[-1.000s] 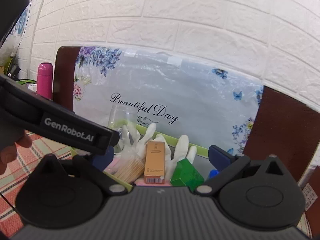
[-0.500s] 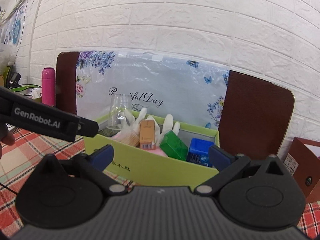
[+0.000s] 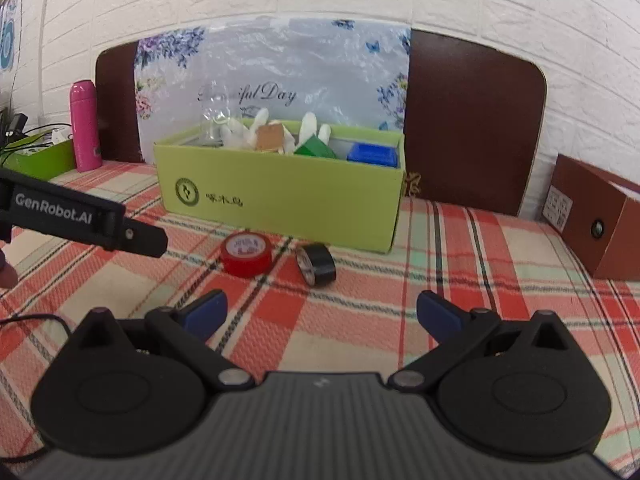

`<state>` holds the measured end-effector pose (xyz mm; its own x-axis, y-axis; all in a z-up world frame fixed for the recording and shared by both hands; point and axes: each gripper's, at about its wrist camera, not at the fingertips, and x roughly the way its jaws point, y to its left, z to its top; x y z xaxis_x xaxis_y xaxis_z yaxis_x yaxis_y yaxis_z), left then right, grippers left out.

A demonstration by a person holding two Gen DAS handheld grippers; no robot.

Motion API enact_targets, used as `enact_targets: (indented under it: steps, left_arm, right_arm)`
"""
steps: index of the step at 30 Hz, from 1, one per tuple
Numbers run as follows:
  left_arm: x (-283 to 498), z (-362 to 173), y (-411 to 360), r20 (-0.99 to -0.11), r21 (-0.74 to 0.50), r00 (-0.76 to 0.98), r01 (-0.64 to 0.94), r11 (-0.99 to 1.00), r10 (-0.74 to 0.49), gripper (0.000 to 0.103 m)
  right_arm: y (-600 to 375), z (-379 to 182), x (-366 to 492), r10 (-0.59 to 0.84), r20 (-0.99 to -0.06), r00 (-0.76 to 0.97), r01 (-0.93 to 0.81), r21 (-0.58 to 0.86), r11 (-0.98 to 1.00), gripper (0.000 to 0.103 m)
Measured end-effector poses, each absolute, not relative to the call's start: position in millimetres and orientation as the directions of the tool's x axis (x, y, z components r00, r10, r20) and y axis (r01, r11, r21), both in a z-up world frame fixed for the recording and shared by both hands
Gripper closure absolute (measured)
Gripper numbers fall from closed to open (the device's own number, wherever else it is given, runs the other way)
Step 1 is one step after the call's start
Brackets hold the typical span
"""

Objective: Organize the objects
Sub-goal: 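Move both open tools back to the red and black tape rolls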

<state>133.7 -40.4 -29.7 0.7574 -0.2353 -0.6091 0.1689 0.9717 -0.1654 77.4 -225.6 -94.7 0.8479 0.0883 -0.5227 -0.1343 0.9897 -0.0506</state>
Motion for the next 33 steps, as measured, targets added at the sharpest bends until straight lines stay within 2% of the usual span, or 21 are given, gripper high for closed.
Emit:
enact_targets:
  steps: [5,8,10,15,17,18,19,21,27,31,33]
  left_arm:
    - [152.7,-37.4,-58.8,-0.588,-0.118,0.768,0.230,0.966,-0.255,0.013]
    - [167.5,-39.8,-70.5,-0.578,-0.078,0.771,0.274,0.958,-0.268,0.017]
    - [178.6,-41.8,-76.2,-0.577,-0.071,0.766,0.298,0.952,-0.283,0.021]
    - [199.7,-48.0,-90.7,-0.589,-0.064,0.753,0.318,0.946,-0.293,0.021]
    - [206.2,-52.6,-95.6,-0.605,-0.051,0.742,0.324,0.945,-0.288,0.030]
    - [209.4,-55.3,-96.6,-0.621,-0.057,0.727,0.331,0.942,-0.293,0.047]
    - [212.7,-59.0,-95.2,-0.641,-0.079,0.704,0.336,0.939,-0.305,0.053]
    - [209.7,-61.4,-89.7,-0.633,-0.106,0.706,0.329,0.938,-0.319,0.053]
    - [187.3,-56.8,-67.3,-0.640,-0.133,0.699,0.307,0.942,-0.319,0.054]
    - [171.1,-57.5,-52.1,-0.648,-0.153,0.694,0.283,0.947,-0.313,0.054]
    - [165.5,-58.5,-48.1,-0.653,-0.159,0.690,0.279,0.947,-0.313,0.054]
  right_arm:
    - [-236.2,-109.5,69.6,0.071,-0.562,0.824,-0.103,-0.025,0.994,0.000]
    - [-243.0,-110.2,67.5,0.068,-0.565,0.823,-0.088,-0.009,0.996,0.000]
    - [-246.9,-110.6,67.5,0.062,-0.569,0.820,-0.074,0.001,0.997,0.000]
    - [-251.6,-112.0,69.1,0.069,-0.578,0.813,-0.064,0.030,0.998,0.000]
    - [-250.9,-112.2,70.1,0.075,-0.581,0.811,-0.070,0.030,0.997,0.000]
    - [-250.2,-112.0,70.4,0.080,-0.581,0.810,-0.076,0.032,0.997,0.000]
    - [-249.6,-111.5,71.4,0.091,-0.581,0.809,-0.085,0.038,0.996,0.000]
    - [-249.8,-110.2,75.4,0.122,-0.587,0.800,-0.107,0.061,0.992,0.000]
    - [-247.1,-104.9,104.6,0.142,-0.586,0.798,-0.146,0.040,0.988,0.018]
    - [-246.4,-103.4,135.2,0.154,-0.586,0.796,-0.166,0.033,0.986,0.039]
    - [-244.1,-103.0,148.8,0.158,-0.587,0.794,-0.177,0.027,0.984,0.042]
